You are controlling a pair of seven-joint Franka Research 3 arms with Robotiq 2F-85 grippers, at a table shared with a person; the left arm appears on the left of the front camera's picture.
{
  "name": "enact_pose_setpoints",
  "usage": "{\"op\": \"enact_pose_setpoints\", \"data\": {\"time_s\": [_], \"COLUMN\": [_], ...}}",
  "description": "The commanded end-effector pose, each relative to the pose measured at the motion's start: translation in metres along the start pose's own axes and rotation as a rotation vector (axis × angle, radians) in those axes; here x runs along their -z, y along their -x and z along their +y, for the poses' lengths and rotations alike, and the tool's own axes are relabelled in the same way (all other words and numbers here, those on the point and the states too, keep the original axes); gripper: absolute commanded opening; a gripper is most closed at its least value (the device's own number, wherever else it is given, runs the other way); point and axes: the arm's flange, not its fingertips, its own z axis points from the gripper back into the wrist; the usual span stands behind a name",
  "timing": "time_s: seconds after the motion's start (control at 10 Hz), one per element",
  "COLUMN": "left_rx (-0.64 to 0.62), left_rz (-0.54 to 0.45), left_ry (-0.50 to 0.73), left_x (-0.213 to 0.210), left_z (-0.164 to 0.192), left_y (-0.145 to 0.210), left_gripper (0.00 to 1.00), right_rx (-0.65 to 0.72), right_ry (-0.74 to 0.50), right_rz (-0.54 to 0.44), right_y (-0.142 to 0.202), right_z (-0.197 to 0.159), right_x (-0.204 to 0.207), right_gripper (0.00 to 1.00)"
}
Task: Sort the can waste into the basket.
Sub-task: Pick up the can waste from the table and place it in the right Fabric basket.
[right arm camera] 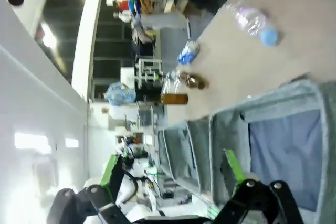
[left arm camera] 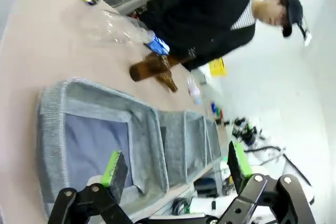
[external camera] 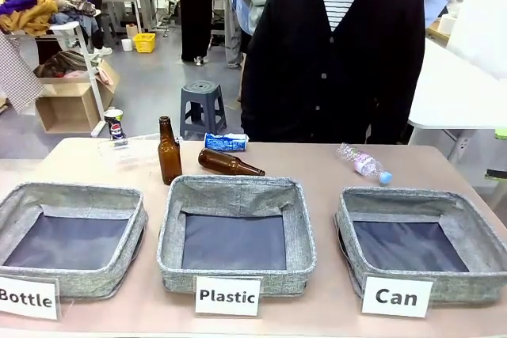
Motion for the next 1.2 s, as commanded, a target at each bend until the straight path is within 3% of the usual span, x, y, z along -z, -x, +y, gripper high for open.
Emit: {"op": "enact_pose_setpoints", "data": {"time_s": [0.0, 0.1, 0.2, 0.8, 0.9, 1.0, 1.1], "left_rx": [-0.042, -0.059, -0.048, -0.061, 0.056, 0.112, 0.139], "left_rz": [-0.055, -0.083, -0.048, -0.042, 0.040, 0.120, 0.112], "left_ry": [0.035, 0.007, 0.010, -0.005, -0.104, -0.118, -0.166], "left_x": [0.016, 0.017, -0.003, -0.002, 0.018, 0.041, 0.064], "left_z": [0.015, 0.023, 0.017, 0.018, 0.002, -0.005, -0.010], "left_y": [0.015, 0.021, 0.002, 0.002, -0.015, -0.040, -0.067], "left_gripper": [1.00, 1.00, 1.00, 1.00, 1.00, 1.00, 1.00], "right_rx": [-0.029, -0.061, 0.015, 0.015, 0.015, 0.015, 0.015], "right_ry": [-0.005, 0.048, -0.005, -0.005, -0.005, -0.005, -0.005], "right_rz": [0.002, -0.017, -0.010, -0.010, -0.010, -0.010, -0.010], "right_y": [-0.017, -0.017, -0.008, -0.008, -0.008, -0.008, -0.008], "right_z": [0.004, 0.005, -0.006, -0.006, -0.006, -0.006, -0.006], "right_x": [0.018, 0.024, 0.007, 0.007, 0.007, 0.007, 0.007], "right_gripper": [1.00, 1.00, 1.00, 1.00, 1.00, 1.00, 1.00]}}
